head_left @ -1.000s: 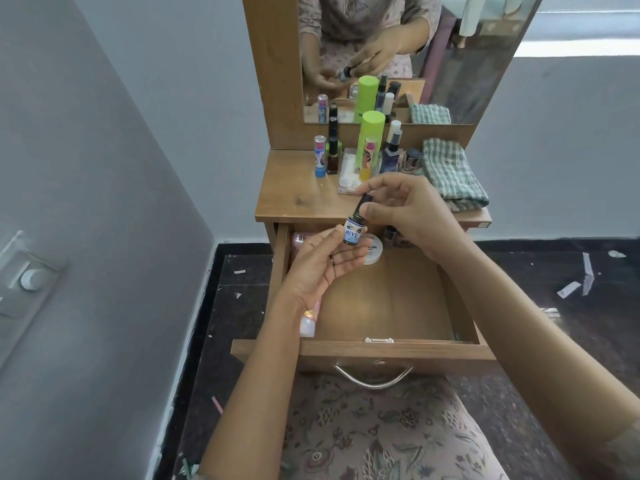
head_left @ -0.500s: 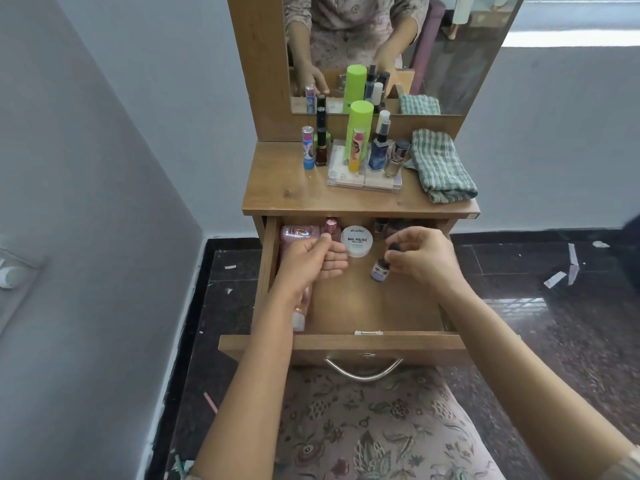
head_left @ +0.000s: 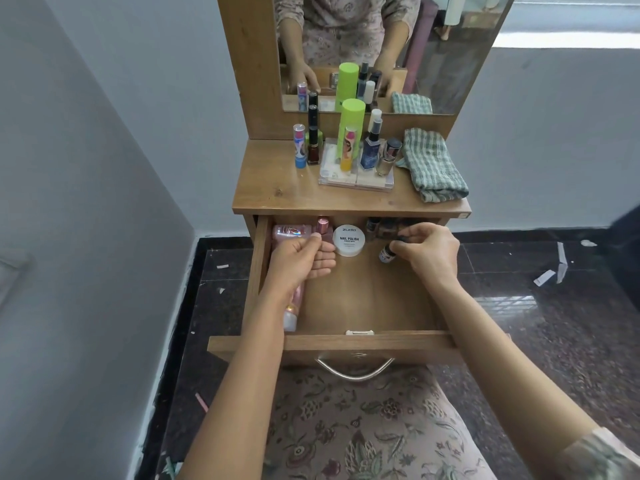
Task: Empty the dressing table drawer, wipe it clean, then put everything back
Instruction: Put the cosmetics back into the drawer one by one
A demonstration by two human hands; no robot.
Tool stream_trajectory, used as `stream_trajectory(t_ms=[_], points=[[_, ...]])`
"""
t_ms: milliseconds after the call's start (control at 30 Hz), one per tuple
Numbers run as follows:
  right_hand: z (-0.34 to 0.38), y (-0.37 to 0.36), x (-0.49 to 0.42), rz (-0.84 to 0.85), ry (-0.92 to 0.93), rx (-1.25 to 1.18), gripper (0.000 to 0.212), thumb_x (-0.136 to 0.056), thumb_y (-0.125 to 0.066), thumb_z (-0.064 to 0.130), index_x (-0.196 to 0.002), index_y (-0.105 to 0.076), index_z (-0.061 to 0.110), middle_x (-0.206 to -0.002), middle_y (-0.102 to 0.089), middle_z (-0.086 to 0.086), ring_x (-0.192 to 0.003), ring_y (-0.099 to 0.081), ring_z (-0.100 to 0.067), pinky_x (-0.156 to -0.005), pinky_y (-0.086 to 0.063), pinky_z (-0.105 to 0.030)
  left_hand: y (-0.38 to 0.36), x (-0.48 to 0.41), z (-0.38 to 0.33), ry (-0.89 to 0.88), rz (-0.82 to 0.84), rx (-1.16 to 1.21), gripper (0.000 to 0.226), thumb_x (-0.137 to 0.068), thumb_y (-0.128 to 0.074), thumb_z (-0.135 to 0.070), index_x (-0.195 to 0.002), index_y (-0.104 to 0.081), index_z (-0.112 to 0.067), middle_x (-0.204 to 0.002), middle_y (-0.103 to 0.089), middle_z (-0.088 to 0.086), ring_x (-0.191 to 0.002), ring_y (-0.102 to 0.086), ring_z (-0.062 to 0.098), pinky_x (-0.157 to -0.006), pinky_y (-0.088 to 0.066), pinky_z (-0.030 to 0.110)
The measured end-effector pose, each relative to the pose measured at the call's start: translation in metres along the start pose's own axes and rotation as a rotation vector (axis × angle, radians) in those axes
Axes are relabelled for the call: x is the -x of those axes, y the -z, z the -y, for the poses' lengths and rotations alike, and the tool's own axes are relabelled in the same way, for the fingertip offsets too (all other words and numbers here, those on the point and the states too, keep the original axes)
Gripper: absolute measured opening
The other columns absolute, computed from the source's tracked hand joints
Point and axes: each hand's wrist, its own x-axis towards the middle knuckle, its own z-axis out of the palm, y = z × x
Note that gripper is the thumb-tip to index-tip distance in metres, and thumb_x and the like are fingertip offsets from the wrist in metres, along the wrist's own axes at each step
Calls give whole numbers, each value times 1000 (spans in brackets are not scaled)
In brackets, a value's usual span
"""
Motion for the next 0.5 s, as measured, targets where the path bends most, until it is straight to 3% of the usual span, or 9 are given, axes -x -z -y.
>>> stream_trajectory(t_ms=[100,233,400,500], points=[[0,-1,2,26,39,36,18,-68,-80,19,-84,-72,20,-82,-70,1,-75,-66,-9,-63,-48,-16,0,-2,1,11,-17,17,33,-100,-48,-24,-98,-71,0,-87,-73,16,-77,-72,18,-64,-59,19],[9,-5,9,176,165,98,17,-69,-80,11,-83,-73,13,-75,-68,2,-64,-59,0,-56,-40,-3,2,-3,2,-20,-85,43,34,-99,-49,-26,-97,-71,-1,-83,-74,13,-75,-72,16,-64,-58,19],[18,-22,20,438,260,154,20,-67,-82,8,-84,-75,16,-79,-72,-1,-72,-66,-9,-70,-52,-17,8,-3,4,-159,-262,65,33,-98,-50,-34,-88,-72,-12,-76,-73,2,-71,-69,10,-68,-58,23],[23,-33,25,493,299,165,21,-67,-81,7,-85,-75,16,-78,-70,-1,-70,-64,-7,-67,-51,-12,11,-5,6,-190,-334,83,34,-98,-49,-37,-85,-72,-15,-74,-73,0,-70,-68,9,-69,-56,25]])
